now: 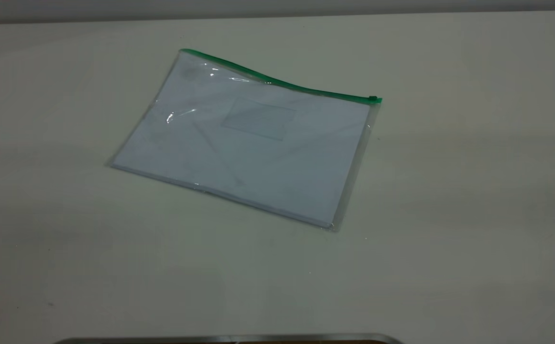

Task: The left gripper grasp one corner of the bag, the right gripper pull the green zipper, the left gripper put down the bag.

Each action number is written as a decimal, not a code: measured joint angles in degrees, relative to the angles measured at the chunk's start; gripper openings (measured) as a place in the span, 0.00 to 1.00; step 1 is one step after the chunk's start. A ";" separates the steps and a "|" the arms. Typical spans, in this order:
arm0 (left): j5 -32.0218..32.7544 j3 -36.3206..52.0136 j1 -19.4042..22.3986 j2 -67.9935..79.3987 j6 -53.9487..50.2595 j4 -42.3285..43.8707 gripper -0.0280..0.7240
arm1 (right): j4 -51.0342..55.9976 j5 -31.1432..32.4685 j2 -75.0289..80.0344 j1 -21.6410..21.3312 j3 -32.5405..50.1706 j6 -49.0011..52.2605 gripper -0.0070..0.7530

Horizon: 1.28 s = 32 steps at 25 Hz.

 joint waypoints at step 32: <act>1.38 0.00 0.00 -21.72 -0.19 0.17 0.70 | 1.07 1.26 -24.06 -5.93 0.12 0.00 0.61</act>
